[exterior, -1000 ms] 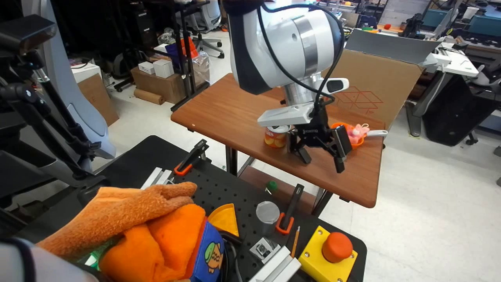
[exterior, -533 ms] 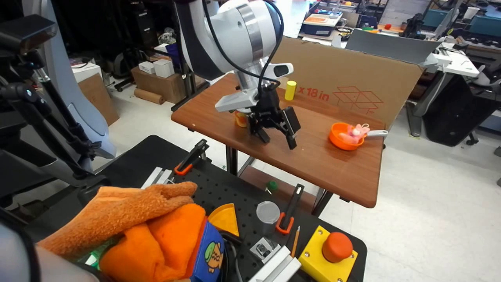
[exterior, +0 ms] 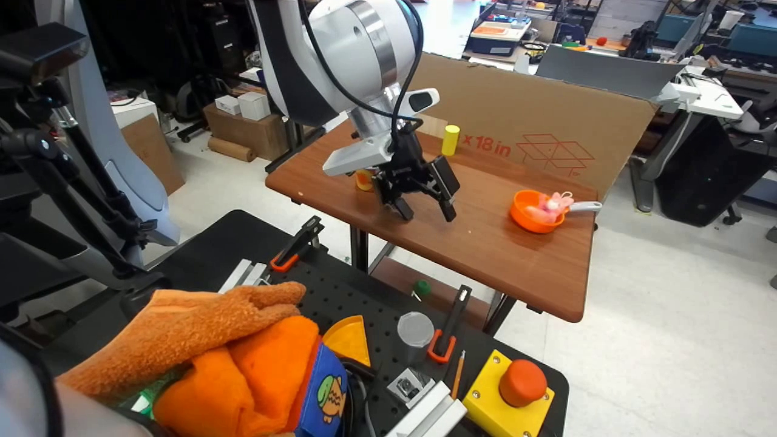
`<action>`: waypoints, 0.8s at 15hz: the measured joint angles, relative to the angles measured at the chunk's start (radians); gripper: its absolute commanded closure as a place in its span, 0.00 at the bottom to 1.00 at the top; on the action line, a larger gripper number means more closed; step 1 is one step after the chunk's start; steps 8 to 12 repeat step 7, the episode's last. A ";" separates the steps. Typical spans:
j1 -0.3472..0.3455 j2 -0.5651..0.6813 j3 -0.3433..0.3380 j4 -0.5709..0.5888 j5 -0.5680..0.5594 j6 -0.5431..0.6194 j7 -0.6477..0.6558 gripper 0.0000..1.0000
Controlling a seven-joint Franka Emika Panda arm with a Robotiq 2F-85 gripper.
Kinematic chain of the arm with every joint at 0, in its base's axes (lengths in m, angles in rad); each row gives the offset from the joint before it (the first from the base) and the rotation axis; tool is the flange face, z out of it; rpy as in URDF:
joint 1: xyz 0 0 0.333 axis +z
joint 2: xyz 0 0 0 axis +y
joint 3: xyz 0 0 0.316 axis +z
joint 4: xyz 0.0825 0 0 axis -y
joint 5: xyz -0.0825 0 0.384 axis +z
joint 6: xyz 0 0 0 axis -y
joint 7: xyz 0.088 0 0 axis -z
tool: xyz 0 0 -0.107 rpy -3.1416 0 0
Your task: Move the can to the left
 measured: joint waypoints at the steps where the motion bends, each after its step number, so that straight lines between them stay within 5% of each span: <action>1: -0.019 -0.038 -0.003 -0.040 -0.022 0.031 -0.005 0.00; 5: -0.129 -0.229 -0.005 -0.225 -0.038 0.169 -0.086 0.00; 12: -0.137 -0.267 -0.004 -0.257 -0.038 0.180 -0.094 0.00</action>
